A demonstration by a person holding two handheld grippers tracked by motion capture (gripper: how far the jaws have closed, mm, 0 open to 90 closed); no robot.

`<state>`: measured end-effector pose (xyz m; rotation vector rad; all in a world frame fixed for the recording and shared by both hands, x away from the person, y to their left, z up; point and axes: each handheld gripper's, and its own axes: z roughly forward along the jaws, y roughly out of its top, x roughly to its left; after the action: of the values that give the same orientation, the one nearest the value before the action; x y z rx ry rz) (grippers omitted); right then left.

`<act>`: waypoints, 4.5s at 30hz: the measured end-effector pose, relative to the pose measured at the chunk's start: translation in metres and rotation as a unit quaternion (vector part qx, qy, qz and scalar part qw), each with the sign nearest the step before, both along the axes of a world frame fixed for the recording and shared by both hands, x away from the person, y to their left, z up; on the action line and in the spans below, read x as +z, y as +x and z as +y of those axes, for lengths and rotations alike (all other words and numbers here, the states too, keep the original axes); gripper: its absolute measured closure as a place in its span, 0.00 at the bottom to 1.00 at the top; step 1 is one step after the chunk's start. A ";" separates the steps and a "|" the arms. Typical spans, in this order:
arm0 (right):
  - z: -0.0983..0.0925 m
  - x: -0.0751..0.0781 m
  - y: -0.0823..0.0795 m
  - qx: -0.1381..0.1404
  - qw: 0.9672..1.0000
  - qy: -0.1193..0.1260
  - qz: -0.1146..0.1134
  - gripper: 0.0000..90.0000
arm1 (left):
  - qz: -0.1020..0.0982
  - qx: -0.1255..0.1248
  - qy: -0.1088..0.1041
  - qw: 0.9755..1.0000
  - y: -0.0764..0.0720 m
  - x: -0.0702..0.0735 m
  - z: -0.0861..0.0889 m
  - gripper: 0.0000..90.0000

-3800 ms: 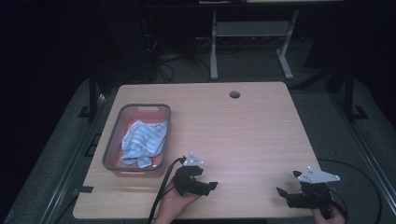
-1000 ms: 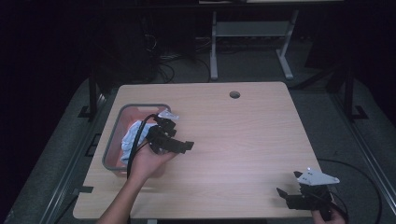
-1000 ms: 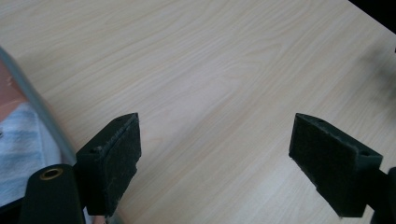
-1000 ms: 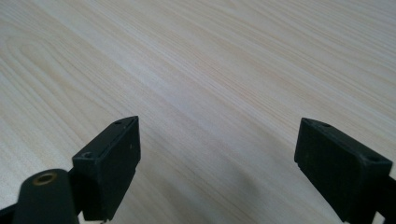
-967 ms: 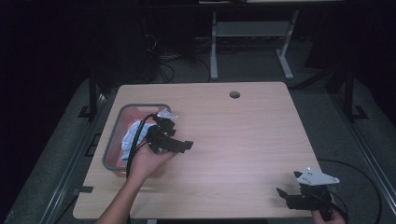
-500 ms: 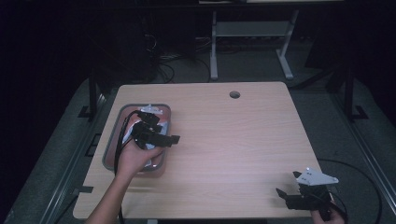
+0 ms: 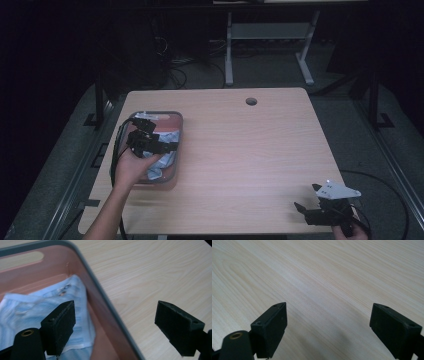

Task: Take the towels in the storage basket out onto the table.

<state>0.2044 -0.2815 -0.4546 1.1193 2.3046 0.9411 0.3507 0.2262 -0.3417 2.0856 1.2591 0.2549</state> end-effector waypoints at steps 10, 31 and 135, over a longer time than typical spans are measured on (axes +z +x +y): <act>0.000 0.000 0.000 -0.001 1.000 -0.001 0.002 0.15 | 0.016 0.040 0.009 0.999 0.006 -0.010 0.025 0.19; 0.005 -0.002 0.001 0.006 1.000 0.000 0.006 0.15 | 0.100 0.081 0.096 0.987 0.028 -0.049 0.032 0.26; 0.002 0.003 0.000 -0.003 1.000 -0.014 -0.011 0.15 | 0.034 0.045 -0.066 0.996 0.003 0.048 0.053 0.73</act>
<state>0.2045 -0.2791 -0.4514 1.0976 2.2881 0.9120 0.3540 0.2792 -0.2935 1.9426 1.3750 0.1391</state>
